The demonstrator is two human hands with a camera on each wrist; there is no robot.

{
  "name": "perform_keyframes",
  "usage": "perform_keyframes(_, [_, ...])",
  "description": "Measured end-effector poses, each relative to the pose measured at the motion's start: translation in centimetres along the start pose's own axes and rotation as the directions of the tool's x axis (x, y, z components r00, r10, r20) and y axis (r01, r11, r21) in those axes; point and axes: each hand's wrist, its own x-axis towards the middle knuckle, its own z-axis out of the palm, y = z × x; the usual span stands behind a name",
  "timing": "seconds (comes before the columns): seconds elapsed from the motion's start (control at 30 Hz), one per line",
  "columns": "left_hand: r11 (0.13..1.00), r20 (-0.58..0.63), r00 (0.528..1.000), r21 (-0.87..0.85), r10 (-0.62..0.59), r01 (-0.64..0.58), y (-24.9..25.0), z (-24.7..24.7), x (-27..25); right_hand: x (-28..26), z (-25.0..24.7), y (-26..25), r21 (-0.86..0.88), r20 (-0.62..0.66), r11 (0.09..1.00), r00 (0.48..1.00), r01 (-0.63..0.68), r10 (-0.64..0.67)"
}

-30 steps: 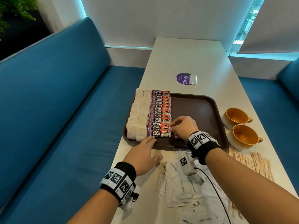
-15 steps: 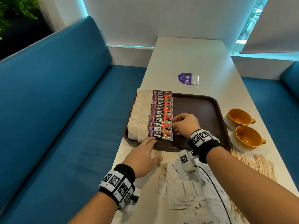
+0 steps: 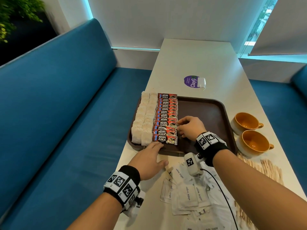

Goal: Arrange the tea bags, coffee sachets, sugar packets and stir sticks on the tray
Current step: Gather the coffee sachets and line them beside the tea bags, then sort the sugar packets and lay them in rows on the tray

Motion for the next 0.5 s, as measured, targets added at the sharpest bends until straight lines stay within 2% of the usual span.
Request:
perform_keyframes(0.1, [1.0, -0.016, 1.0, -0.021, 0.013, -0.013, 0.3, -0.3, -0.3, -1.1, -1.2, -0.1, 0.029, -0.007, 0.999, 1.0, 0.015, -0.015])
perform_keyframes(0.2, [0.993, -0.086, 0.996, -0.11, 0.029, -0.038, 1.1, -0.7, -1.1, -3.9, -3.4, 0.0, 0.088, -0.03, 0.993, 0.997, 0.073, -0.071])
perform_keyframes(0.3, [0.976, -0.124, 0.987, -0.177, 0.104, -0.125, 2.6, -0.8, -2.2, -8.2, -6.8, 0.6, 0.135, -0.065, 0.983, 0.991, 0.122, -0.114])
perform_keyframes(0.43, [0.948, -0.02, 0.949, -0.055, 0.314, -0.315, 5.3, 1.3, -2.8, -14.1, -10.5, 3.3, 0.143, -0.101, 0.986, 0.992, 0.091, -0.077])
perform_keyframes(0.5, [0.928, 0.067, 0.926, 0.011, 0.371, -0.373, 6.9, 3.3, -2.6, -16.6, -11.1, 5.4, 0.055, -0.119, 0.996, 0.991, 0.065, -0.058])
